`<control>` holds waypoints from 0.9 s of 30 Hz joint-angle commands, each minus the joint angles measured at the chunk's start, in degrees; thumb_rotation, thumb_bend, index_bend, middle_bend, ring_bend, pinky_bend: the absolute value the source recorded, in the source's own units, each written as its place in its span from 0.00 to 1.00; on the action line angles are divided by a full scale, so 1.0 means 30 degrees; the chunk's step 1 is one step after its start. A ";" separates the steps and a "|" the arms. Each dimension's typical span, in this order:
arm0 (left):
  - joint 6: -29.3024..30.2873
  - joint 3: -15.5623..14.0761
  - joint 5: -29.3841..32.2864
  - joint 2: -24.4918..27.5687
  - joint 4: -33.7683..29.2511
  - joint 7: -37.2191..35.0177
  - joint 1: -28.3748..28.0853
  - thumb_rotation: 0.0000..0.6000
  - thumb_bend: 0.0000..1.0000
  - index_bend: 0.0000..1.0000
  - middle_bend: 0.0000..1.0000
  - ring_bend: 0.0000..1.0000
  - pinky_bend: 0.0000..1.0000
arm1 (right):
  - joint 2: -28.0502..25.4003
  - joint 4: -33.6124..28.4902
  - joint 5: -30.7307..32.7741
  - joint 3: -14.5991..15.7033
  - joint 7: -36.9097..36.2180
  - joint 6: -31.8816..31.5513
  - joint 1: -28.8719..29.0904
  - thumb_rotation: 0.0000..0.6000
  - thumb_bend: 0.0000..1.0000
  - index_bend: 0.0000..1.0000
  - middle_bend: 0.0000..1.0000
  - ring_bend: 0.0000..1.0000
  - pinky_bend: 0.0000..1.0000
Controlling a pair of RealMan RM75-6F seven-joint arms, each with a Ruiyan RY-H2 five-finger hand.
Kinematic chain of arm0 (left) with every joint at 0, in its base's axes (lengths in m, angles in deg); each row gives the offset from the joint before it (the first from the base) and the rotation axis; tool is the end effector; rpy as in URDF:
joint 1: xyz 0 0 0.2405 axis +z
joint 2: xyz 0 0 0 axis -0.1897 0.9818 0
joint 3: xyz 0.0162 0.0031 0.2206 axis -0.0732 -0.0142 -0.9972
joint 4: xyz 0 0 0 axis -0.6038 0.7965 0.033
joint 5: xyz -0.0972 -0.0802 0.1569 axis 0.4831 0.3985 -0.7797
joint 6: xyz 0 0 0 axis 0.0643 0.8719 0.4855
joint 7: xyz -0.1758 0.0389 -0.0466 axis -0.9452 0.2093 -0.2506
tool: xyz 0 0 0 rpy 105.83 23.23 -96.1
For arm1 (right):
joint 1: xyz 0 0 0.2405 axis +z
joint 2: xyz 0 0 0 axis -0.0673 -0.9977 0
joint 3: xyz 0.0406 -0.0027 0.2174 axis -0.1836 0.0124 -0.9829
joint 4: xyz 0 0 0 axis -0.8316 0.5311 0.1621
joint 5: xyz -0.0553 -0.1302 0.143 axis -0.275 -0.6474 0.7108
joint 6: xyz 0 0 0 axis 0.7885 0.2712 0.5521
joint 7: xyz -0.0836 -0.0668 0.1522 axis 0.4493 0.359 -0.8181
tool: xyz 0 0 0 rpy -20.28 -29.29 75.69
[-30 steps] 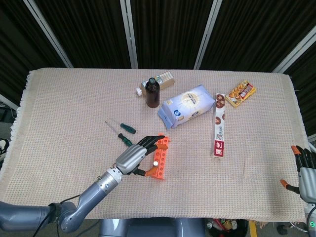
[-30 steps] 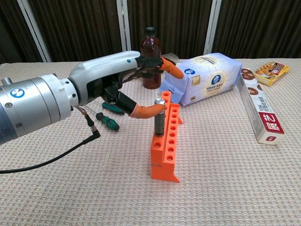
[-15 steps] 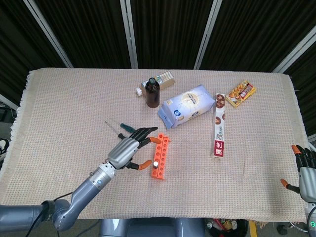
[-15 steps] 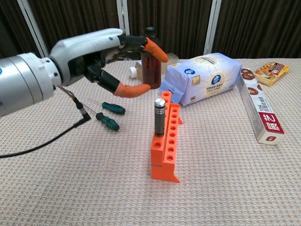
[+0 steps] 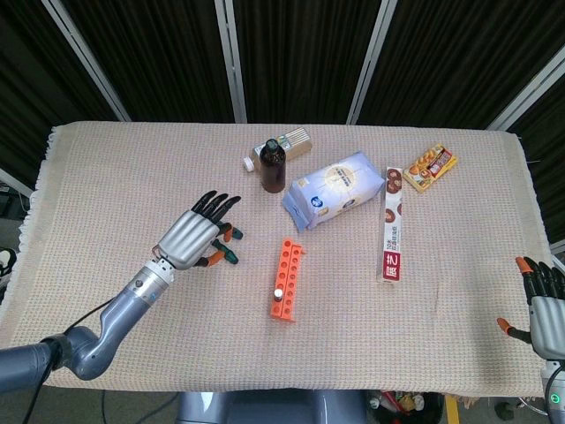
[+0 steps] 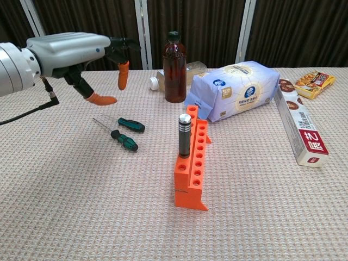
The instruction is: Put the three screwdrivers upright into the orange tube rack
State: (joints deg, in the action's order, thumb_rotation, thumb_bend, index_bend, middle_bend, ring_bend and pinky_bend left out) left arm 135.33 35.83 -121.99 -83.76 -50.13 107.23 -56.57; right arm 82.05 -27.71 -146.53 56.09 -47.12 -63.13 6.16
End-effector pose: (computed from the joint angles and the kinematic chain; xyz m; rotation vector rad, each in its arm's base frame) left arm -0.0660 0.3486 0.0113 -2.0322 -0.6017 -0.9864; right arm -0.3358 -0.2161 0.1545 1.2633 -0.9027 0.8094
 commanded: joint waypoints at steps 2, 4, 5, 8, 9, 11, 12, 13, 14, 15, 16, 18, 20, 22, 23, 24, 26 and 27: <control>-0.1214 -0.1455 -0.0407 -0.0602 0.2367 0.3986 -0.0999 1.00 0.21 0.45 0.00 0.00 0.00 | 0.0033 0.0032 0.0023 0.0001 -0.0005 0.0026 0.0010 1.00 0.00 0.00 0.06 0.00 0.05; -0.1338 -0.1634 -0.0383 -0.0921 0.2815 0.4589 -0.1107 1.00 0.21 0.44 0.00 0.00 0.00 | 0.0055 0.0051 0.0039 -0.0006 -0.0014 0.0061 0.0034 1.00 0.00 0.00 0.06 0.00 0.05; -0.1350 -0.1661 -0.0338 -0.1026 0.2939 0.4751 -0.1125 1.00 0.20 0.42 0.00 0.00 0.00 | 0.0056 0.0054 0.0039 -0.0009 -0.0011 0.0074 0.0046 1.00 0.00 0.00 0.06 0.00 0.05; -0.1446 -0.1723 -0.0103 -0.1496 0.3374 0.5109 -0.1182 1.00 0.18 0.38 0.00 0.00 0.00 | 0.0065 0.0064 0.0026 -0.0012 0.0001 0.0117 0.0090 1.00 0.00 0.00 0.06 0.00 0.05; -0.1556 -0.1758 0.0016 -0.1722 0.3568 0.5171 -0.1220 1.00 0.17 0.37 0.00 0.00 0.00 | 0.0063 0.0062 0.0019 -0.0011 0.0004 0.0129 0.0104 1.00 0.00 0.00 0.06 0.00 0.05; -0.1672 -0.1816 0.0070 -0.1932 0.3774 0.5256 -0.1275 1.00 0.17 0.37 0.00 0.00 0.00 | 0.0070 0.0067 0.0024 -0.0016 0.0019 0.0120 0.0106 1.00 0.00 0.00 0.06 0.00 0.05; -0.1738 -0.1873 0.0075 -0.2091 0.3923 0.5316 -0.1310 1.00 0.17 0.37 0.00 0.00 0.00 | 0.0071 0.0065 0.0037 -0.0023 0.0027 0.0117 0.0107 1.00 0.00 0.00 0.06 0.00 0.05; -0.1784 -0.1950 0.0042 -0.2252 0.4081 0.5403 -0.1340 1.00 0.17 0.37 0.00 0.00 0.00 | 0.0067 0.0066 0.0059 -0.0024 0.0023 0.0116 0.0096 1.00 0.00 0.00 0.06 0.00 0.05; -0.1815 -0.2044 -0.0027 -0.2398 0.4240 0.5502 -0.1364 1.00 0.17 0.37 0.00 0.00 0.00 | 0.0062 0.0070 0.0082 -0.0025 0.0023 0.0108 0.0081 1.00 0.00 0.00 0.06 0.00 0.05; -0.1846 -0.2143 -0.0084 -0.2536 0.4394 0.5592 -0.1377 1.00 0.17 0.37 0.00 0.00 0.00 | 0.0058 0.0070 0.0102 -0.0030 0.0026 0.0095 0.0067 1.00 0.00 0.00 0.06 0.00 0.05; -0.1866 -0.2239 -0.0136 -0.2676 0.4545 0.5691 -0.1382 1.00 0.17 0.37 0.00 0.00 0.00 | 0.0053 0.0063 0.0121 -0.0033 0.0029 0.0080 0.0052 1.00 0.00 0.00 0.06 0.00 0.05; -0.1811 -0.2419 -0.0323 -0.2966 0.4905 0.6011 -0.1403 1.00 0.17 0.38 0.00 0.00 0.00 | 0.0033 0.0046 0.0154 -0.0035 0.0035 0.0051 0.0019 1.00 0.00 0.00 0.06 0.00 0.05; -0.1701 -0.2516 -0.0490 -0.3293 0.5249 0.6174 -0.1402 1.00 0.18 0.38 0.00 0.00 0.00 | 0.0012 0.0041 0.0169 -0.0034 0.0055 0.0028 -0.0002 1.00 0.00 0.00 0.06 0.00 0.05; -0.1683 -0.2530 -0.0520 -0.3664 0.5582 0.6186 -0.1414 1.00 0.19 0.39 0.00 0.00 0.00 | -0.0007 0.0025 0.0181 -0.0032 0.0080 0.0010 -0.0019 1.00 0.00 0.00 0.06 0.00 0.05; -0.1694 -0.2527 -0.0523 -0.3795 0.5711 0.6183 -0.1427 1.00 0.20 0.39 0.00 0.00 0.00 | -0.0015 0.0014 0.0186 -0.0034 0.0082 0.0002 -0.0025 1.00 0.00 0.00 0.06 0.00 0.05; -0.1732 -0.2514 -0.0538 -0.4036 0.5928 0.6159 -0.1467 1.00 0.21 0.39 0.00 0.00 0.00 | -0.0022 0.0002 0.0193 -0.0031 0.0089 -0.0022 -0.0045 1.00 0.00 0.00 0.06 0.00 0.05; -0.1886 -0.2496 -0.0502 -0.4412 0.6294 0.6109 -0.1549 1.00 0.22 0.39 0.00 0.00 0.00 | -0.0041 -0.0029 0.0208 -0.0036 0.0125 -0.0047 -0.0062 1.00 0.00 0.00 0.06 0.00 0.05; -0.2010 -0.2474 -0.0456 -0.4652 0.6535 0.6121 -0.1619 1.00 0.24 0.39 0.00 0.00 0.00 | -0.0054 -0.0055 0.0235 -0.0038 0.0153 -0.0047 -0.0075 1.00 0.00 0.00 0.06 0.00 0.05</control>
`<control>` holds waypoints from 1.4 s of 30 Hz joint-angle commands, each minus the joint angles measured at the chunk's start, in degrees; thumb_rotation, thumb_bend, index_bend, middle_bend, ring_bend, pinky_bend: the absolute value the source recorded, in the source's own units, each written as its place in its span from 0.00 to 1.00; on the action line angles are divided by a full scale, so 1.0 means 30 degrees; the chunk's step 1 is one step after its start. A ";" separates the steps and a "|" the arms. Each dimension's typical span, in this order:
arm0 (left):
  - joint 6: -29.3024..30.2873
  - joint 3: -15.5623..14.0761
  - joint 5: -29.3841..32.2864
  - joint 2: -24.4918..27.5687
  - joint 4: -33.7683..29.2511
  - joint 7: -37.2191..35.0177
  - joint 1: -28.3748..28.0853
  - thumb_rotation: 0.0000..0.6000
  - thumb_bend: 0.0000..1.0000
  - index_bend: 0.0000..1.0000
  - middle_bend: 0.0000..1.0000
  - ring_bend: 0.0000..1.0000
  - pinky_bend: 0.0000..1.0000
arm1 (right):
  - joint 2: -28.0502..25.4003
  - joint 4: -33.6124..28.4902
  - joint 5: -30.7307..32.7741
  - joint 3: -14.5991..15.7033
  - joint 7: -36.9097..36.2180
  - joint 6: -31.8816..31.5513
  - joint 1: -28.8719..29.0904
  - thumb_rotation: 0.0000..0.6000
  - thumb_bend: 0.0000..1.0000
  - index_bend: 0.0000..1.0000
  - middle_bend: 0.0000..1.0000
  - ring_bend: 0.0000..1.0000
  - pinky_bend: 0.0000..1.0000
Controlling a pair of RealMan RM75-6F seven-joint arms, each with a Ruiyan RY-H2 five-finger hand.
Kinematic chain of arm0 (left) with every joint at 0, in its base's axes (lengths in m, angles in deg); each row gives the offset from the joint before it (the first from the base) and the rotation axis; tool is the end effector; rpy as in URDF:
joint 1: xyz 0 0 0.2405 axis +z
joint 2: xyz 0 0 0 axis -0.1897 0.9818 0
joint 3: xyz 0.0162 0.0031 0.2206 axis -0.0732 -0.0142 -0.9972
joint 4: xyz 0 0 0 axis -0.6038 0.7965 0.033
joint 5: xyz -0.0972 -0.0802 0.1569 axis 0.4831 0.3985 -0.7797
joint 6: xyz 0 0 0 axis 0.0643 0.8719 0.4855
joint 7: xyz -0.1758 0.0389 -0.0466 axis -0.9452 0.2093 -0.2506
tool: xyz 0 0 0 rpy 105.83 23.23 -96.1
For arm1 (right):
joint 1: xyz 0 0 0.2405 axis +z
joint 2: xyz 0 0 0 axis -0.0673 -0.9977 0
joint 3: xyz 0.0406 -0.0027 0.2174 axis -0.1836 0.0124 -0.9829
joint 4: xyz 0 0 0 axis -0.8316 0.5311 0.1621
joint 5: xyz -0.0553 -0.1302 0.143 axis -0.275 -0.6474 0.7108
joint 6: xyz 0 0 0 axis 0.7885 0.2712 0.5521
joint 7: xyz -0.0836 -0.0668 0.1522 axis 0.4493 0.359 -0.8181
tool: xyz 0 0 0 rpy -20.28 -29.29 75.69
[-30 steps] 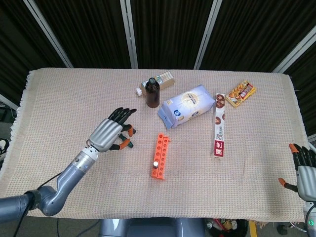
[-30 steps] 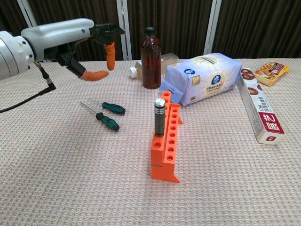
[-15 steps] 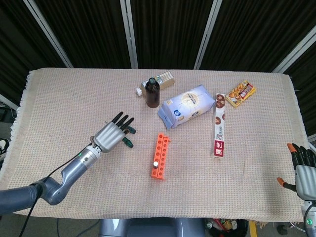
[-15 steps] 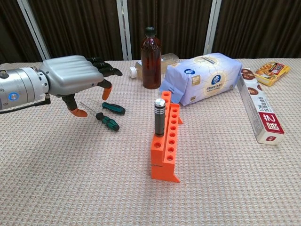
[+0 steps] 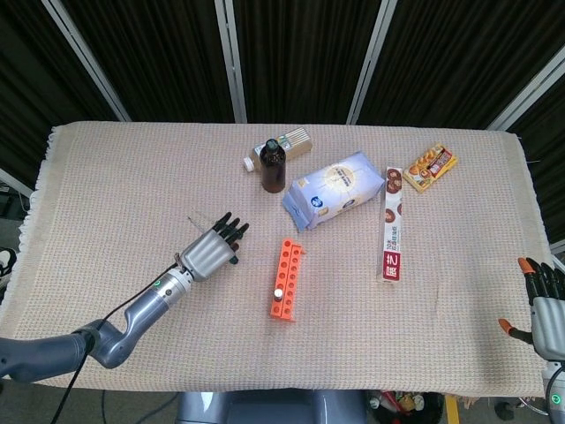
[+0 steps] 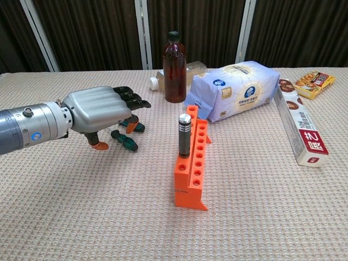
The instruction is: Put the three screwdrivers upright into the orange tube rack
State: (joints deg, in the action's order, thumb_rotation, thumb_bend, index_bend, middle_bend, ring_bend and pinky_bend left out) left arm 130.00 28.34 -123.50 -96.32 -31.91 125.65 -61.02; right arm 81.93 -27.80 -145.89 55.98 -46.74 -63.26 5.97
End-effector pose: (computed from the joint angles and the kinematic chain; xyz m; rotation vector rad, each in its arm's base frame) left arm -0.0975 0.3490 -0.0654 -2.2121 -0.1313 -0.5937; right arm -0.3378 -0.2151 0.1567 1.2513 -0.8999 0.7994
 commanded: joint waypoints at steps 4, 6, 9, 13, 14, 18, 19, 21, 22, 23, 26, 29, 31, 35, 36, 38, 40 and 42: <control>-0.0418 0.0147 0.0077 -0.1157 0.1076 0.0072 -0.0362 1.00 0.30 0.38 0.00 0.00 0.00 | -0.0044 -0.0081 0.0097 0.0001 0.0127 -0.0006 -0.0057 1.00 0.00 0.00 0.06 0.00 0.05; -0.0494 0.0231 0.0135 -0.1400 0.1248 0.0059 -0.0446 1.00 0.30 0.38 0.00 0.00 0.00 | -0.0041 -0.0105 0.0128 -0.0006 0.0150 -0.0023 -0.0079 1.00 0.00 0.00 0.06 0.00 0.05; -0.0660 0.0340 0.0186 -0.1767 0.1550 0.0110 -0.0629 1.00 0.30 0.38 0.00 0.00 0.00 | -0.0059 -0.0127 0.0189 0.0004 0.0224 0.0005 -0.0106 1.00 0.00 0.00 0.06 0.00 0.05; -0.0860 0.0392 0.0232 -0.2145 0.1925 0.0178 -0.0810 1.00 0.30 0.38 0.00 0.00 0.00 | -0.0095 -0.0154 0.0277 -0.0031 0.0263 -0.0067 -0.0175 1.00 0.00 0.00 0.06 0.00 0.05; -0.0871 0.0390 0.0228 -0.2172 0.1951 0.0188 -0.0823 1.00 0.30 0.38 0.00 0.00 0.00 | -0.0100 -0.0156 0.0287 -0.0033 0.0267 -0.0065 -0.0179 1.00 0.00 0.00 0.06 0.00 0.05; -0.0959 0.0401 0.0281 -0.2261 0.2134 0.0293 -0.0905 1.00 0.30 0.40 0.00 0.00 0.00 | -0.0130 -0.0158 0.0330 -0.0041 0.0301 -0.0031 -0.0187 1.00 0.00 0.00 0.06 0.00 0.05; -0.0965 0.0408 0.0307 -0.2260 0.2151 0.0304 -0.0907 1.00 0.30 0.41 0.00 0.00 0.00 | -0.0128 -0.0157 0.0332 -0.0046 0.0297 -0.0021 -0.0180 1.00 0.00 0.00 0.06 0.00 0.05; -0.0988 0.0440 0.0386 -0.2259 0.2188 0.0318 -0.0913 1.00 0.30 0.41 0.00 0.00 0.00 | -0.0107 -0.0135 0.0335 -0.0052 0.0296 0.0004 -0.0164 1.00 0.00 0.00 0.06 0.00 0.05; -0.1006 0.0442 0.0417 -0.2254 0.2208 0.0342 -0.0918 1.00 0.30 0.41 0.00 0.00 0.00 | -0.0095 -0.0126 0.0343 -0.0051 0.0290 0.0022 -0.0160 1.00 0.00 0.00 0.06 0.00 0.05; -0.1036 0.0450 0.0481 -0.2255 0.2216 0.0361 -0.0921 1.00 0.30 0.41 0.00 0.00 0.00 | -0.0085 -0.0114 0.0353 -0.0051 0.0275 0.0039 -0.0159 1.00 0.00 0.00 0.06 0.00 0.05; -0.1149 0.0448 0.0619 -0.2263 0.2239 0.0443 -0.0955 1.00 0.30 0.42 0.00 0.00 0.00 | -0.0090 -0.0108 0.0363 -0.0055 0.0304 0.0049 -0.0159 1.00 0.00 0.00 0.06 0.00 0.05; -0.1235 0.0444 0.0773 -0.2328 0.2318 0.0549 -0.0977 1.00 0.30 0.43 0.00 0.00 0.00 | -0.0115 -0.0155 0.0369 -0.0065 0.0340 0.0030 -0.0169 1.00 0.00 0.00 0.06 0.00 0.05; -0.1265 0.0439 0.0846 -0.2384 0.2399 0.0578 -0.0984 1.00 0.30 0.47 0.00 0.00 0.00 | -0.0128 -0.0191 0.0383 -0.0064 0.0375 0.0041 -0.0173 1.00 0.00 0.00 0.06 0.00 0.05; -0.1189 0.0450 0.0882 -0.2454 0.2566 0.0452 -0.0958 1.00 0.33 0.62 0.00 0.00 0.00 | -0.0144 -0.0282 0.0378 -0.0056 0.0469 0.0049 -0.0171 1.00 0.00 0.00 0.06 0.00 0.05; -0.1122 0.0462 0.0862 -0.2450 0.2588 0.0355 -0.0936 1.00 0.35 0.66 0.00 0.00 0.00 | -0.0149 -0.0311 0.0371 -0.0054 0.0500 0.0054 -0.0165 1.00 0.00 0.00 0.06 0.00 0.05; -0.0918 0.0500 0.0755 -0.2442 0.2589 0.0035 -0.0864 1.00 0.40 0.74 0.03 0.00 0.00 | -0.0152 -0.0354 0.0346 -0.0043 0.0534 0.0077 -0.0146 1.00 0.00 0.00 0.06 0.00 0.05; -0.0486 0.0572 0.0386 -0.2410 0.2530 -0.0731 -0.0752 1.00 0.44 0.79 0.06 0.00 0.00 | -0.0157 -0.0401 0.0297 -0.0027 0.0560 0.0117 -0.0108 1.00 0.00 0.01 0.06 0.00 0.06; -0.0155 0.0647 0.0099 -0.2240 0.2298 -0.1633 -0.0615 1.00 0.46 0.81 0.09 0.00 0.00 | -0.0166 -0.0440 0.0227 -0.0015 0.0586 0.0127 -0.0069 1.00 0.00 0.01 0.06 0.00 0.06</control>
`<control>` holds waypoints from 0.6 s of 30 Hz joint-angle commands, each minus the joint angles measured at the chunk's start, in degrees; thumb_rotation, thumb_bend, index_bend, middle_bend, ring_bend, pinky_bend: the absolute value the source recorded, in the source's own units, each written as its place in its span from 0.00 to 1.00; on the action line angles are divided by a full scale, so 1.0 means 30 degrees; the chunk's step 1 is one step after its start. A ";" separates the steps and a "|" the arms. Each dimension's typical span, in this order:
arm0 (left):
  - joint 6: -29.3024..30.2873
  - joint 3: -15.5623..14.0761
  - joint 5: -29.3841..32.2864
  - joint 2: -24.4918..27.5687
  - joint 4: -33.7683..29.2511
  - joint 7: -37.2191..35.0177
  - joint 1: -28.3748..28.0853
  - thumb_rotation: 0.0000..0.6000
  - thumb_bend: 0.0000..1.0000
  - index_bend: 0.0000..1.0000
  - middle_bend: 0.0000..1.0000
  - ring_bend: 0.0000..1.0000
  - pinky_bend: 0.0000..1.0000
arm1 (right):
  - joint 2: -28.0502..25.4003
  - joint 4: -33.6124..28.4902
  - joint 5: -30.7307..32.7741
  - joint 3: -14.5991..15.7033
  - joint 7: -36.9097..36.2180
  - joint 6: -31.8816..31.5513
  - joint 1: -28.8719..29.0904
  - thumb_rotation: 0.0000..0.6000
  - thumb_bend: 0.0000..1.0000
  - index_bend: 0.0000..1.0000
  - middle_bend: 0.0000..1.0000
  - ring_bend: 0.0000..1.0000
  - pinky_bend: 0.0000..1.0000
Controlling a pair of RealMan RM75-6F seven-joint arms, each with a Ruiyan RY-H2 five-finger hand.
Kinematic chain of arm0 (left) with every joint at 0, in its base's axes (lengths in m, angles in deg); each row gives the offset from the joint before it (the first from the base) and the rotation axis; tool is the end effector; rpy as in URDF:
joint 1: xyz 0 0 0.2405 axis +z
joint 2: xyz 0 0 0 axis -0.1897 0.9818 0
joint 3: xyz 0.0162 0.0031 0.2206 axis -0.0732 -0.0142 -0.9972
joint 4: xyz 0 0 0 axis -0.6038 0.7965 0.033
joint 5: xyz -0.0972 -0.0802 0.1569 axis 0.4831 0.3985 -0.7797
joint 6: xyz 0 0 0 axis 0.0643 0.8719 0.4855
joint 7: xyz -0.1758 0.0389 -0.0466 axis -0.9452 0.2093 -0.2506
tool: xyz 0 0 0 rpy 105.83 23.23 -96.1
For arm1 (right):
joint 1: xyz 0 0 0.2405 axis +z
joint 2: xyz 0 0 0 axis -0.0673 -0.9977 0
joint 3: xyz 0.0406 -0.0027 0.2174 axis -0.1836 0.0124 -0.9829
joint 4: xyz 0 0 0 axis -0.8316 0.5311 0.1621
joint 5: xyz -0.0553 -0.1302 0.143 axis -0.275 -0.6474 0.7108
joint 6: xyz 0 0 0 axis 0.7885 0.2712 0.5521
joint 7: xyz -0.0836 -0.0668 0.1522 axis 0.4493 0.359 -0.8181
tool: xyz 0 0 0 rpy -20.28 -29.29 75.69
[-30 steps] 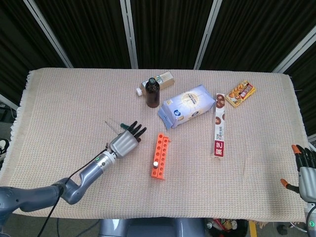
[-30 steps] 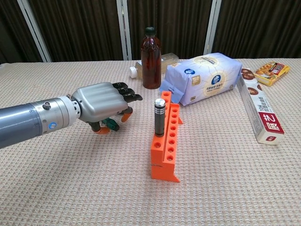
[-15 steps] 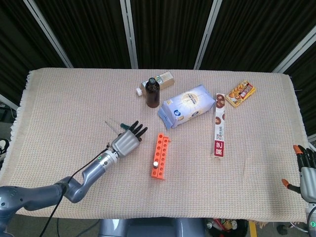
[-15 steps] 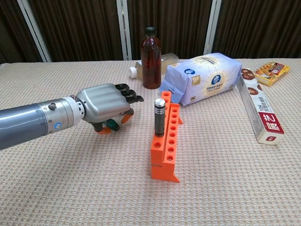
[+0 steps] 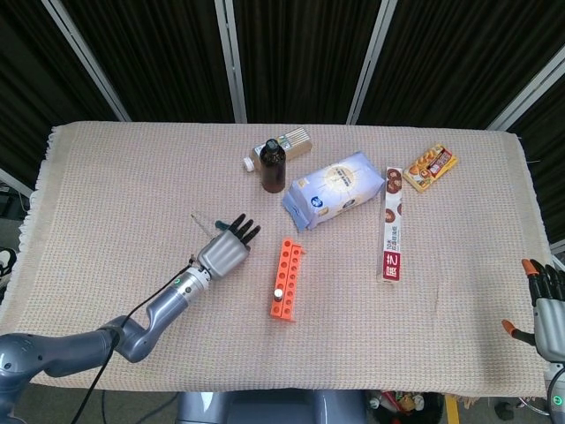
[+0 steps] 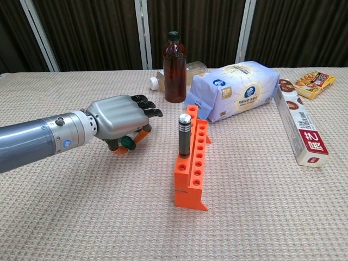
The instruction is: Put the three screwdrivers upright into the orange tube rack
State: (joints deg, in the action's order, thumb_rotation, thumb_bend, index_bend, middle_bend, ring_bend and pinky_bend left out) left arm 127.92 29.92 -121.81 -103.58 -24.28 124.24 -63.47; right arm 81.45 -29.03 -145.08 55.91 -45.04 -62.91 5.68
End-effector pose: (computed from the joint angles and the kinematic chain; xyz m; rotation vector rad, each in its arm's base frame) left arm -0.0838 0.3574 -0.0931 -2.2160 -0.1649 -0.6091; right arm -0.3386 -0.2132 0.1571 1.2462 -0.9010 0.7734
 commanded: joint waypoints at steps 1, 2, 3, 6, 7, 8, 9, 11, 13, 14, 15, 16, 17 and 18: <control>0.0715 0.0216 -0.0579 0.0385 -0.0577 -0.1964 0.0324 1.00 0.46 0.82 0.09 0.00 0.00 | -0.0017 -0.0059 -0.0092 0.0015 0.0026 0.0014 0.0055 1.00 0.00 0.01 0.06 0.00 0.06; 0.0828 0.0331 -0.0557 0.0543 -0.0875 -0.2490 0.0424 1.00 0.47 0.82 0.10 0.00 0.00 | -0.0023 -0.0070 -0.0114 0.0016 0.0028 0.0020 0.0070 1.00 0.00 0.01 0.06 0.00 0.06; 0.0943 0.0445 -0.0544 0.0732 -0.1199 -0.2999 0.0520 1.00 0.48 0.83 0.11 0.00 0.00 | -0.0031 -0.0083 -0.0147 0.0024 0.0031 0.0032 0.0090 1.00 0.00 0.01 0.06 0.00 0.06; 0.1636 0.0995 -0.0561 0.1667 -0.2717 -0.4884 0.0929 1.00 0.48 0.84 0.12 0.00 0.00 | -0.0053 -0.0128 -0.0289 0.0041 0.0000 0.0051 0.0169 1.00 0.00 0.02 0.06 0.00 0.06; 0.1881 0.1145 -0.0601 0.1982 -0.3188 -0.5372 0.1060 1.00 0.49 0.84 0.12 0.00 0.00 | -0.0063 -0.0143 -0.0374 0.0073 -0.0022 0.0066 0.0199 1.00 0.00 0.03 0.06 0.00 0.06; 0.2155 0.1312 -0.0641 0.2337 -0.3731 -0.5893 0.1209 1.00 0.49 0.84 0.13 0.00 0.00 | -0.0078 -0.0150 -0.0474 0.0117 -0.0040 0.0086 0.0230 1.00 0.00 0.03 0.07 0.00 0.06; 0.2356 0.1457 -0.0641 0.2673 -0.4282 -0.6400 0.1350 1.00 0.49 0.84 0.13 0.00 0.00 | -0.0095 -0.0152 -0.0584 0.0168 -0.0056 0.0106 0.0262 1.00 0.00 0.03 0.07 0.00 0.06; 0.2660 0.1810 -0.0505 0.3468 -0.5616 -0.7582 0.1661 1.00 0.49 0.84 0.13 0.00 0.00 | -0.0131 -0.0154 -0.0837 0.0285 -0.0064 0.0157 0.0341 1.00 0.00 0.04 0.07 0.00 0.06; 0.2786 0.2153 -0.0358 0.4466 -0.7096 -0.8747 0.1930 1.00 0.48 0.84 0.13 0.00 0.00 | -0.0188 -0.0166 -0.1184 0.0464 -0.0121 0.0277 0.0460 1.00 0.00 0.04 0.07 0.00 0.06; 0.2844 0.2348 -0.0319 0.5053 -0.7890 -0.9332 0.2055 1.00 0.49 0.84 0.13 0.00 0.00 | -0.0226 -0.0185 -0.1453 0.0594 -0.0149 0.0369 0.0561 1.00 0.00 0.04 0.07 0.00 0.06; 0.2917 0.2499 -0.0288 0.5424 -0.8398 -0.9724 0.2146 1.00 0.49 0.84 0.13 0.00 0.00 | -0.0247 -0.0206 -0.1601 0.0659 -0.0174 0.0407 0.0617 1.00 0.00 0.04 0.07 0.00 0.06; 0.3001 0.2698 -0.0245 0.5939 -0.9103 -1.0271 0.2272 1.00 0.49 0.84 0.13 0.00 0.00 | -0.0293 -0.0232 -0.1873 0.0788 -0.0227 0.0475 0.0709 1.00 0.00 0.04 0.07 0.00 0.06; 0.2984 0.2883 -0.0181 0.6488 -0.9818 -1.0896 0.2380 1.00 0.49 0.84 0.13 0.00 0.00 | -0.0328 -0.0250 -0.2156 0.0915 -0.0292 0.0532 0.0808 1.00 0.00 0.05 0.07 0.00 0.06; 0.2953 0.3047 -0.0071 0.6850 -1.0306 -1.1390 0.2451 1.00 0.49 0.84 0.13 0.00 0.00 | -0.0343 -0.0260 -0.2388 0.1009 -0.0340 0.0558 0.0889 1.00 0.00 0.05 0.07 0.00 0.06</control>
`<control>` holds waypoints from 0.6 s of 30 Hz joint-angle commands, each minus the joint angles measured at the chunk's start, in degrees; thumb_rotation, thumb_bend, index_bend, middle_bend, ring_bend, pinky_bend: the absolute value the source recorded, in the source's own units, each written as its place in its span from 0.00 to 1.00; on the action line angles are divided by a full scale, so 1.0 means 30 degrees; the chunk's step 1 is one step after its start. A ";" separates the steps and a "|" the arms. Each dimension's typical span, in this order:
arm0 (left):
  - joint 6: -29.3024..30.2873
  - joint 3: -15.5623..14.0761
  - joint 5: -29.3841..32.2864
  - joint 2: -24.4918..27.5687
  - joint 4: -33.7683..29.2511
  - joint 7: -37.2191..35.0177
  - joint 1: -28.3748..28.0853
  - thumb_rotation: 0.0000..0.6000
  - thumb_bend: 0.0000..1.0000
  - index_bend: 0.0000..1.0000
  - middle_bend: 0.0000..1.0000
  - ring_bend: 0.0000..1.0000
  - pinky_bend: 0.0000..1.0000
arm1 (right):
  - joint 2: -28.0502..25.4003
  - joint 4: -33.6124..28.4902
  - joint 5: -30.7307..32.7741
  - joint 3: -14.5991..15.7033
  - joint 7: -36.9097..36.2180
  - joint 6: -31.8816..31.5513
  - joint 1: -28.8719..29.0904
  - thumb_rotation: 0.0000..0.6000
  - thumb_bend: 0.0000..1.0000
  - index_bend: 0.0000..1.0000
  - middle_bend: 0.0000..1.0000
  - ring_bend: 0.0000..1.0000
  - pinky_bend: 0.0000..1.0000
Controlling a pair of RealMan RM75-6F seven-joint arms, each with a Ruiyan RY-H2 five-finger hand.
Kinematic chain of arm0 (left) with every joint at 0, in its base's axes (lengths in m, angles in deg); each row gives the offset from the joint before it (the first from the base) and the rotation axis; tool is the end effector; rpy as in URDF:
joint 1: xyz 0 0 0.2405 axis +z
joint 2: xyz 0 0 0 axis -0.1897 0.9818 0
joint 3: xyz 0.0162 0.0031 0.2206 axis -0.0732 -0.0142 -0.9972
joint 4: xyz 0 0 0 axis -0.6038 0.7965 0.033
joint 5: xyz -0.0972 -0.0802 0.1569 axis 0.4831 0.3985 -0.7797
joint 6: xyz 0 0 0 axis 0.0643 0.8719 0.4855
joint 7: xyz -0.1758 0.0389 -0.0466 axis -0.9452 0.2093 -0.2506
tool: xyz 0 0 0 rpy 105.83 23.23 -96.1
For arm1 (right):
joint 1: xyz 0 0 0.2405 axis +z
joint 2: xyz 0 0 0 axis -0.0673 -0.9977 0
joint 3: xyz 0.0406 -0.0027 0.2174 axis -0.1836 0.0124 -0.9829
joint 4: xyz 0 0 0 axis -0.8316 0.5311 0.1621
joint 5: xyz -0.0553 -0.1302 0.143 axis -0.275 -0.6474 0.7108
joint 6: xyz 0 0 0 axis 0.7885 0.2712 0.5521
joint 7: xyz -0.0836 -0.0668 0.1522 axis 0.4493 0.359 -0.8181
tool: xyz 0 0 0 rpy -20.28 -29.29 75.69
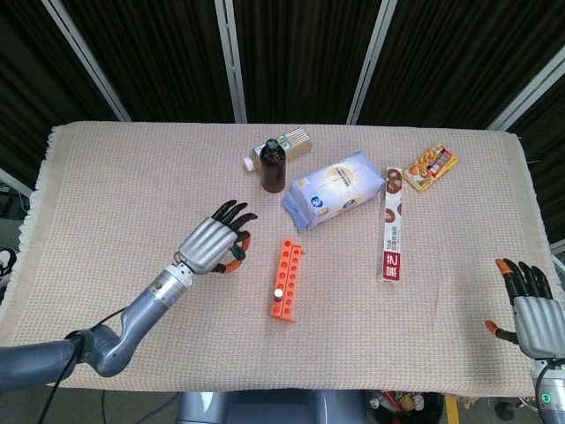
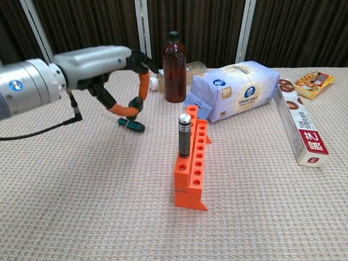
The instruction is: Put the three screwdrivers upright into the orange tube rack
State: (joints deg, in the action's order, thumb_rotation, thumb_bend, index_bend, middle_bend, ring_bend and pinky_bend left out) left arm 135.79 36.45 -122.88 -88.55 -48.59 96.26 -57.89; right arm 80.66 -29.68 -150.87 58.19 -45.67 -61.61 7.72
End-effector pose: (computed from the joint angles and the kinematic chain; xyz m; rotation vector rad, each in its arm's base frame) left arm -0.0451 0.3422 -0.0075 -2.0250 -0.8182 -1.1653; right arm -0.3193 -0.2188 0.1398 1.3941 -0.8949 0.8097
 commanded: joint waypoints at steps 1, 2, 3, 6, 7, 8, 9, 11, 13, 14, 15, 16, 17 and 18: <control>0.0302 0.1014 0.0373 0.2071 -0.2548 -0.2463 0.0630 1.00 0.49 0.84 0.13 0.00 0.00 | -0.0106 -0.0066 -0.0684 0.0355 -0.0183 0.0166 0.0286 1.00 0.00 0.05 0.07 0.00 0.06; 0.0167 0.1256 0.0522 0.2530 -0.3146 -0.3220 0.0679 1.00 0.49 0.84 0.13 0.00 0.00 | -0.0173 -0.0106 -0.0973 0.0492 -0.0292 0.0236 0.0395 1.00 0.00 0.05 0.07 0.00 0.06; 0.0101 0.1560 0.0705 0.2890 -0.3703 -0.4037 0.0737 1.00 0.49 0.83 0.13 0.00 0.00 | -0.0226 -0.0152 -0.1203 0.0589 -0.0296 0.0297 0.0496 1.00 0.00 0.05 0.07 0.00 0.06; -0.0193 0.2035 0.0882 0.3649 -0.4513 -0.5438 0.0765 1.00 0.49 0.83 0.13 0.00 0.00 | -0.0310 -0.0260 -0.1385 0.0668 -0.0292 0.0341 0.0610 1.00 0.00 0.05 0.07 0.00 0.06; -0.0231 0.2209 0.0923 0.3843 -0.4733 -0.5917 0.0779 1.00 0.49 0.83 0.13 0.00 0.00 | -0.0322 -0.0289 -0.1410 0.0679 -0.0301 0.0335 0.0631 1.00 0.00 0.05 0.07 0.00 0.06; -0.0269 0.2416 0.0987 0.4021 -0.4980 -0.6450 0.0785 1.00 0.49 0.83 0.13 0.00 0.00 | -0.0329 -0.0315 -0.1415 0.0686 -0.0297 0.0329 0.0645 1.00 0.00 0.05 0.07 0.00 0.06; -0.0328 0.2716 0.1114 0.4221 -0.5332 -0.7190 0.0789 1.00 0.49 0.83 0.13 0.00 0.00 | -0.0325 -0.0335 -0.1385 0.0664 -0.0280 0.0292 0.0644 1.00 0.00 0.05 0.07 0.00 0.06; -0.0682 0.3070 0.1236 0.4616 -0.5886 -0.8423 0.0750 1.00 0.49 0.83 0.13 0.00 0.00 | -0.0288 -0.0371 -0.1363 0.0658 -0.0326 0.0188 0.0616 1.00 0.00 0.05 0.07 0.00 0.06; -0.1104 0.3209 0.1185 0.4886 -0.6231 -0.9260 0.0646 1.00 0.49 0.83 0.14 0.00 0.00 | -0.0240 -0.0388 -0.1378 0.0696 -0.0345 0.0145 0.0604 1.00 0.00 0.04 0.07 0.00 0.06; -0.1236 0.3236 0.1164 0.4945 -0.6334 -0.9503 0.0608 1.00 0.49 0.83 0.14 0.00 0.00 | -0.0224 -0.0383 -0.1385 0.0714 -0.0334 0.0153 0.0609 1.00 0.00 0.04 0.07 0.00 0.06; -0.1475 0.3268 0.1088 0.5035 -0.6511 -0.9906 0.0525 1.00 0.49 0.83 0.14 0.00 0.00 | -0.0193 -0.0386 -0.1412 0.0769 -0.0285 0.0206 0.0629 1.00 0.00 0.04 0.06 0.00 0.06; -0.1580 0.3276 0.1031 0.5064 -0.6588 -1.0077 0.0479 1.00 0.49 0.83 0.14 0.00 0.00 | -0.0177 -0.0390 -0.1428 0.0796 -0.0255 0.0235 0.0643 1.00 0.00 0.04 0.06 0.00 0.06; -0.1740 0.3278 0.0913 0.5101 -0.6738 -1.0364 0.0404 1.00 0.49 0.83 0.14 0.00 0.00 | -0.0141 -0.0384 -0.1451 0.0823 -0.0217 0.0251 0.0664 1.00 0.00 0.04 0.06 0.00 0.06; -0.1818 0.3285 0.0839 0.5110 -0.6863 -1.0561 0.0357 1.00 0.49 0.83 0.13 0.00 0.00 | -0.0111 -0.0384 -0.1453 0.0821 -0.0220 0.0240 0.0677 1.00 0.00 0.03 0.06 0.00 0.06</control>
State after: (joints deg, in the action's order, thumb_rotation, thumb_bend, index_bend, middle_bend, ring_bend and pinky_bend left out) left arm 131.09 45.98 -119.95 -73.68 -68.33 65.60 -56.43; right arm 80.32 -30.84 -155.22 60.64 -46.35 -60.89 9.73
